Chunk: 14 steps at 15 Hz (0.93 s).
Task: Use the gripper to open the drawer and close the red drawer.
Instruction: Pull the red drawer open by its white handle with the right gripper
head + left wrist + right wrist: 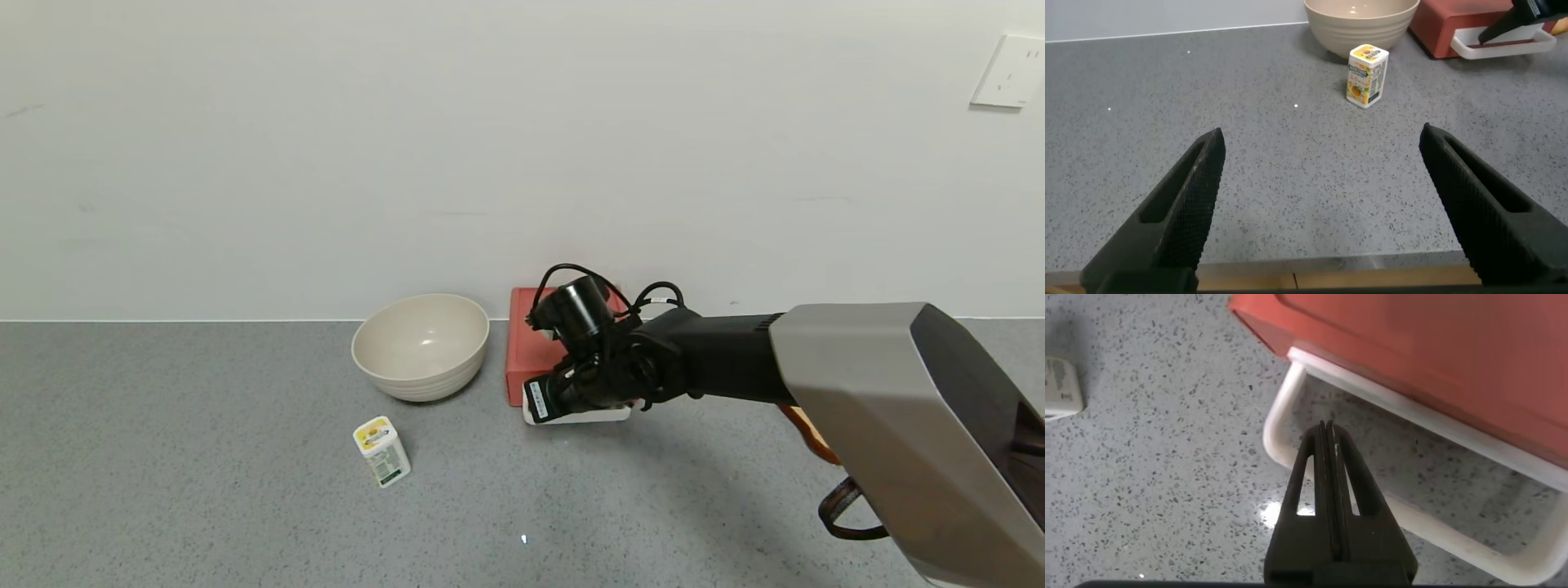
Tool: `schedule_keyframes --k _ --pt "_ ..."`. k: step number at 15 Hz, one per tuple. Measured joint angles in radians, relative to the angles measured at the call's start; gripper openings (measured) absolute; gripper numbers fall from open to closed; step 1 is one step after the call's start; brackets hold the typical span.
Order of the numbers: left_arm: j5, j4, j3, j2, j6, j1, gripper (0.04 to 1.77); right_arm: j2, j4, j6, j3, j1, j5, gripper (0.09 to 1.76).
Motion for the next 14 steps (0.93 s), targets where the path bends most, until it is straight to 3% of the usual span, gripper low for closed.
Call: schedule_keyframes --k 14 --pt "0.0 0.0 0.0 0.0 0.0 0.0 1.72 0.02 0.055 0.019 -0.001 0.014 0.007 0.11"
